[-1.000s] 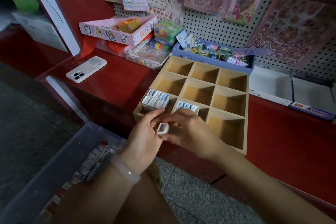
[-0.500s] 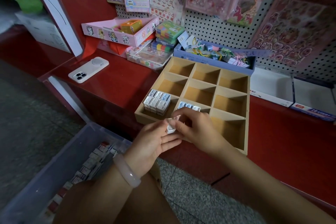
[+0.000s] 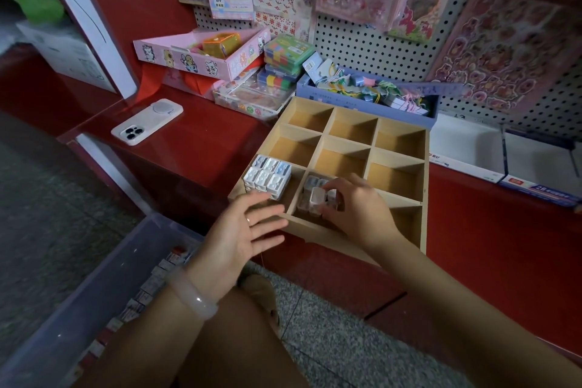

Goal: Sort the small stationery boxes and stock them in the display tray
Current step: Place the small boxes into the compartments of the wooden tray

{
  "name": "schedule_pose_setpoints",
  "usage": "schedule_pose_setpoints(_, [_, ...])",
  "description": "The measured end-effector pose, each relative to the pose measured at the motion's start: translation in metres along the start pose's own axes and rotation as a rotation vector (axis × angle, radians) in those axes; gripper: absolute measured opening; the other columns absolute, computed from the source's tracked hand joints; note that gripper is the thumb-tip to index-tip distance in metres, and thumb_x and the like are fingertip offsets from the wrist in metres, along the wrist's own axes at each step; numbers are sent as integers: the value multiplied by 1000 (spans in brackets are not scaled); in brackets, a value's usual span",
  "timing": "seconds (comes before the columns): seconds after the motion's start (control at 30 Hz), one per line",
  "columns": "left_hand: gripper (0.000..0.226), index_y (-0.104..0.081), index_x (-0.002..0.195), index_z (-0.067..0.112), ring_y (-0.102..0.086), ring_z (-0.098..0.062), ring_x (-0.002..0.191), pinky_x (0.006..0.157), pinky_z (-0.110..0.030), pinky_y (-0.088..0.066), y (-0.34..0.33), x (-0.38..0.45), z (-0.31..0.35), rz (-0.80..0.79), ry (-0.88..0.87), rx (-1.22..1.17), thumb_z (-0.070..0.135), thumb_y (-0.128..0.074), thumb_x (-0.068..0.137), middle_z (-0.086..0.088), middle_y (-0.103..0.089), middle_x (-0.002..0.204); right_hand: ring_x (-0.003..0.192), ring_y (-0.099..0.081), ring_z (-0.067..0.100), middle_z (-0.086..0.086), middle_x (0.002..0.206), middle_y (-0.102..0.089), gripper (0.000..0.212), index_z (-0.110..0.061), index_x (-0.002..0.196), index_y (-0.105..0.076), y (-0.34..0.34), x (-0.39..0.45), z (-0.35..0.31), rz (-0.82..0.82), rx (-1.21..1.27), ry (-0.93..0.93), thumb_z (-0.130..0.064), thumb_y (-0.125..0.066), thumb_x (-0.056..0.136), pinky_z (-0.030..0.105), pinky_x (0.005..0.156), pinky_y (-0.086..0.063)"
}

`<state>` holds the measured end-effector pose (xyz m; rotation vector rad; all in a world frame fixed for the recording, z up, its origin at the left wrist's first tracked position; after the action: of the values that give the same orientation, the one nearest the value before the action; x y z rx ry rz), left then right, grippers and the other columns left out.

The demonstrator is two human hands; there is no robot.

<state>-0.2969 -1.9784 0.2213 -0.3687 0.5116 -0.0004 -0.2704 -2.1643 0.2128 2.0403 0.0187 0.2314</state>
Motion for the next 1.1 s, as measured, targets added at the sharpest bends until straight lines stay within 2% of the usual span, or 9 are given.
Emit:
schedule_pose_setpoints(0.1, [30, -54, 117, 13, -62, -25, 98, 74, -38, -55, 14, 2, 8, 29, -41, 4, 26, -33, 100, -12, -65, 110, 105, -50, 20, 2, 113, -53, 44, -20, 123, -57, -9, 6, -3, -51, -112, 25, -42, -62, 85, 32, 79, -48])
schedule_pose_setpoints(0.17, [29, -55, 111, 14, -61, -25, 98, 81, -39, -50, 22, 1, 11, 42, -55, 2, 24, -30, 101, -11, -64, 107, 108, -48, 21, 3, 116, -52, 43, -20, 122, -57, -14, 10, -8, -63, -142, 48, -43, -60, 87, 32, 82, -45])
schedule_pose_setpoints(0.27, [29, -56, 107, 14, -60, -25, 99, 84, -40, -48, 33, 0, 12, 65, -63, -7, 23, -29, 101, -12, -64, 106, 111, -46, 21, 2, 120, -50, 43, -20, 124, -53, -20, 15, -11, -70, -199, 67, -43, -57, 88, 31, 84, -43])
schedule_pose_setpoints(0.53, [31, -57, 107, 14, -61, -24, 100, 80, -38, -49, 34, 2, 3, 52, -60, -3, 20, -28, 101, -12, -64, 107, 112, -46, 21, 2, 121, -50, 50, -20, 128, -50, -15, 17, -11, -106, -180, 89, -43, -61, 85, 31, 88, -41])
schedule_pose_setpoints(0.6, [31, -56, 111, 14, -60, -23, 100, 80, -37, -49, 33, 3, 2, 48, -75, 17, 19, -27, 101, -11, -64, 107, 108, -47, 21, 2, 117, -51, 49, -18, 126, -52, -5, 15, -5, -93, -168, 86, -42, -62, 84, 30, 83, -42])
schedule_pose_setpoints(0.7, [32, -56, 111, 15, -61, -21, 101, 82, -37, -49, 34, 4, 3, 50, -109, 35, 18, -26, 102, -9, -65, 107, 102, -49, 19, 1, 109, -51, 37, -16, 114, -56, 11, 13, 8, -132, -282, 110, -40, -60, 87, 25, 72, -39])
schedule_pose_setpoints(0.83, [32, -57, 110, 15, -61, -22, 103, 85, -37, -49, 29, 1, 3, 25, -117, 35, 18, -26, 101, -10, -64, 110, 102, -47, 17, 1, 113, -53, 32, -16, 108, -59, 15, 14, 9, -288, -395, 111, -43, -54, 90, 24, 79, -36])
schedule_pose_setpoints(0.93, [32, -58, 108, 16, -61, -23, 106, 83, -37, -49, 28, -2, 2, 8, -129, 46, 18, -27, 101, -10, -64, 113, 103, -48, 17, 1, 112, -55, 29, -16, 104, -62, 9, 16, 3, -299, -410, 128, -41, -50, 93, 25, 83, -36])
schedule_pose_setpoints(1.1, [32, -57, 111, 16, -61, -23, 107, 88, -38, -48, 38, -3, 5, 14, -144, 28, 19, -26, 101, -11, -64, 116, 101, -51, 17, 3, 111, -57, 30, -15, 108, -62, 5, 16, 4, -274, -418, 126, -38, -49, 93, 27, 86, -40])
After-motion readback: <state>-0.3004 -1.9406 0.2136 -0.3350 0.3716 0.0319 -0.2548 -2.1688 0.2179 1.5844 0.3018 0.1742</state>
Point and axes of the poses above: each hand's wrist, its own x-axis towards the middle knuckle, its own y-axis out of the back of the hand, z = x × y, the point moved 2 cm from there along x, towards the middle knuckle
